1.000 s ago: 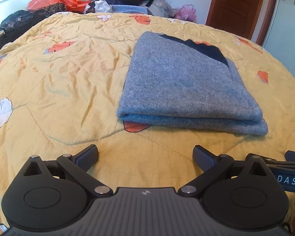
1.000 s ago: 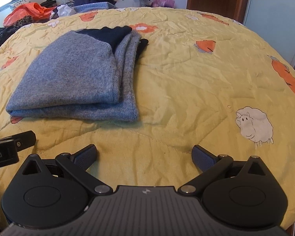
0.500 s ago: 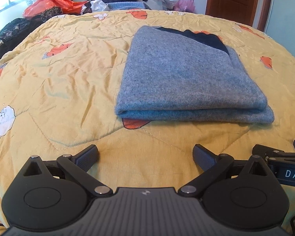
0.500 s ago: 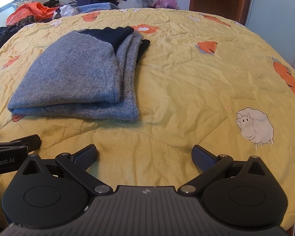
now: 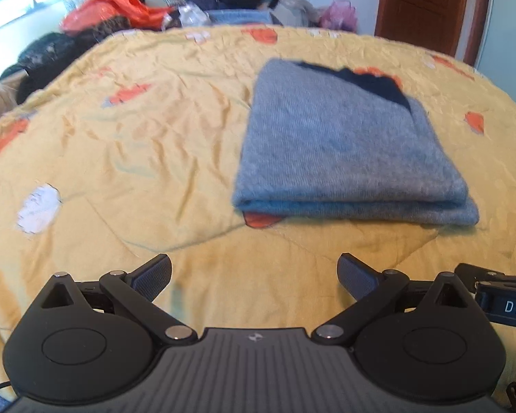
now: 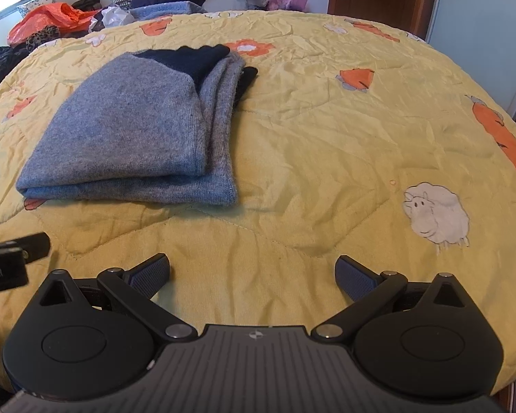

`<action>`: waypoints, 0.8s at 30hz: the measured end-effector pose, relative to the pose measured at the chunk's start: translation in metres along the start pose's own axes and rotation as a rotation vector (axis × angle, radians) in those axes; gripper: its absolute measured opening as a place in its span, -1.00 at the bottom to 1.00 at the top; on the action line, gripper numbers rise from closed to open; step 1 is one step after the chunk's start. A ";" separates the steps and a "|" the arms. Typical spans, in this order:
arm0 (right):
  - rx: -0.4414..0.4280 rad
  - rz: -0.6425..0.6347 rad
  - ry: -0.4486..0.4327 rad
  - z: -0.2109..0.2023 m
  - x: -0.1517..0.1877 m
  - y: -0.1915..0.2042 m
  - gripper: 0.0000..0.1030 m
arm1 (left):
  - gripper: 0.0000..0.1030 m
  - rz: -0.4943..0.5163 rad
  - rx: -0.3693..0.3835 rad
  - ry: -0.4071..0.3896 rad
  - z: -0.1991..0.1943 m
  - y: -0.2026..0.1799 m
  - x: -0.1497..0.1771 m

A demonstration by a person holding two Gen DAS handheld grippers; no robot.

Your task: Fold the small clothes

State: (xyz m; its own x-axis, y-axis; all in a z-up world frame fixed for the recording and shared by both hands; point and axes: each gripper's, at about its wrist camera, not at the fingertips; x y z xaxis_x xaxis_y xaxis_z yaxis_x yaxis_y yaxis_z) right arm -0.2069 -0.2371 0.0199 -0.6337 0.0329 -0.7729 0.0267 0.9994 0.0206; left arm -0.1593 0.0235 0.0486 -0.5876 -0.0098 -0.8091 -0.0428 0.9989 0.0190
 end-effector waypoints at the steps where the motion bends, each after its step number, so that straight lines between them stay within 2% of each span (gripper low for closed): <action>1: 0.002 0.005 -0.014 -0.005 0.000 -0.001 0.99 | 1.00 -0.003 0.001 -0.014 -0.005 0.001 -0.001; 8: 0.022 -0.012 -0.082 -0.021 -0.005 0.001 0.99 | 1.00 -0.007 0.029 -0.042 -0.020 0.001 -0.005; 24: 0.018 -0.015 -0.075 -0.019 -0.004 0.003 0.99 | 1.00 -0.023 0.042 -0.013 -0.016 0.004 -0.002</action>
State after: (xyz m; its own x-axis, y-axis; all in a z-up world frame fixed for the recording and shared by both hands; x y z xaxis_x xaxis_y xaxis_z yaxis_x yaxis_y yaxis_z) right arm -0.2191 -0.2337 0.0352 -0.5748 0.0169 -0.8181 0.0319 0.9995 -0.0018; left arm -0.1708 0.0265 0.0596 -0.5760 -0.0329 -0.8168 -0.0221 0.9994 -0.0247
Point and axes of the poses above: each gripper's, at about its wrist camera, not at the fingertips, and z roughly the way its jaws point, y to its left, x to its underside, and after that the axes turned 12 degrees about -y, right-handed
